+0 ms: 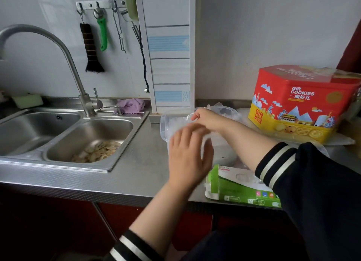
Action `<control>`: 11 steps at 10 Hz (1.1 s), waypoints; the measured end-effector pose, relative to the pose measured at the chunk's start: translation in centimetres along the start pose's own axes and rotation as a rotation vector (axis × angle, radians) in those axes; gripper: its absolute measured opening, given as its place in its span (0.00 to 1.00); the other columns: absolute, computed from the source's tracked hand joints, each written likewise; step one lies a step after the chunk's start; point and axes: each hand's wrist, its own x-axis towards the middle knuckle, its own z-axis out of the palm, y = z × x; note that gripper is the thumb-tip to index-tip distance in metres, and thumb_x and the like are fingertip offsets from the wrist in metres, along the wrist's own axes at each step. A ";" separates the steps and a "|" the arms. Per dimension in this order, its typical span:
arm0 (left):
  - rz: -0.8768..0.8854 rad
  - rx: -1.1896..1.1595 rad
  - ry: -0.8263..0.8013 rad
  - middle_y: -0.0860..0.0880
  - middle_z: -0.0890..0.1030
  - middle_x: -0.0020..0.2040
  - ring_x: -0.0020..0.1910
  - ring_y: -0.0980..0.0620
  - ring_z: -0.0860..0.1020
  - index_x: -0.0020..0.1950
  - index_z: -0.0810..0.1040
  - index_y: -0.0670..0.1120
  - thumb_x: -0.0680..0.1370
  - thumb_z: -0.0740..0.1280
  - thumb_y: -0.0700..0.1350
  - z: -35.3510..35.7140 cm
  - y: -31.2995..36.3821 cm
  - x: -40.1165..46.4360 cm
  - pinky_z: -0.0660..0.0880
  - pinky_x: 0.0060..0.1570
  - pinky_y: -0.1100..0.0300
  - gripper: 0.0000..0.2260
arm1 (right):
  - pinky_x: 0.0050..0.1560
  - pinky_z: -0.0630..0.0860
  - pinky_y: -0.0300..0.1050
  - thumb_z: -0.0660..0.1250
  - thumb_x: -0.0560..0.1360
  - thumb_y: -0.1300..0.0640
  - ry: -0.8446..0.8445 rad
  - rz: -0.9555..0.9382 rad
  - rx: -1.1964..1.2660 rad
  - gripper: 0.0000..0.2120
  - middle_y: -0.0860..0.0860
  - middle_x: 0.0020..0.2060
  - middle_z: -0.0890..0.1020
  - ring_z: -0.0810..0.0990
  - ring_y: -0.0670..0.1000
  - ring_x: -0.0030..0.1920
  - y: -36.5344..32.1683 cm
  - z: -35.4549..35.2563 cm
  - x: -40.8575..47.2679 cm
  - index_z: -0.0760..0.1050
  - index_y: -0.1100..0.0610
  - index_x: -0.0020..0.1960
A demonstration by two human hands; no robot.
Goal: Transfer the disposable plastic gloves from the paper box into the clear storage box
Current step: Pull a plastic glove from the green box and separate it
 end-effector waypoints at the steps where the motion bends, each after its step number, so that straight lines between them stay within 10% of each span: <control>1: -0.074 0.279 -0.430 0.47 0.82 0.51 0.51 0.43 0.78 0.57 0.76 0.45 0.80 0.50 0.59 0.0 -2.3 4.6 0.64 0.56 0.54 0.23 | 0.27 0.71 0.34 0.53 0.82 0.65 0.012 0.044 0.040 0.13 0.54 0.37 0.69 0.68 0.48 0.34 -1.4 0.1 -0.2 0.66 0.59 0.39; 3: -0.169 0.390 -0.951 0.47 0.82 0.52 0.56 0.44 0.78 0.63 0.72 0.47 0.79 0.43 0.67 0.4 -3.7 6.8 0.67 0.58 0.50 0.31 | 0.59 0.76 0.52 0.68 0.73 0.62 0.040 0.157 0.442 0.05 0.50 0.45 0.80 0.80 0.51 0.47 1.0 -1.5 0.9 0.74 0.54 0.45; 6: -0.235 0.403 -1.209 0.50 0.73 0.37 0.47 0.46 0.73 0.44 0.73 0.46 0.79 0.36 0.67 0.5 -3.6 7.9 0.66 0.54 0.51 0.34 | 0.67 0.62 0.61 0.54 0.83 0.53 -0.008 0.280 1.425 0.12 0.52 0.47 0.80 0.77 0.57 0.57 4.0 -6.1 -0.8 0.72 0.58 0.49; 10: -0.338 0.274 -0.833 0.47 0.73 0.33 0.40 0.42 0.74 0.33 0.69 0.43 0.84 0.51 0.52 -0.1 -5.3 7.0 0.66 0.39 0.56 0.22 | 0.45 0.73 0.42 0.60 0.80 0.57 0.278 0.195 1.544 0.07 0.47 0.34 0.77 0.76 0.44 0.37 11.7 -10.7 -8.5 0.72 0.55 0.43; 11: -0.322 0.240 -0.734 0.47 0.81 0.46 0.49 0.43 0.77 0.47 0.81 0.44 0.82 0.57 0.50 -0.3 -5.5 6.6 0.73 0.45 0.55 0.16 | 0.42 0.74 0.41 0.62 0.79 0.57 0.239 0.156 1.343 0.07 0.46 0.29 0.74 0.74 0.45 0.33 12.2 -9.1 -11.1 0.74 0.55 0.43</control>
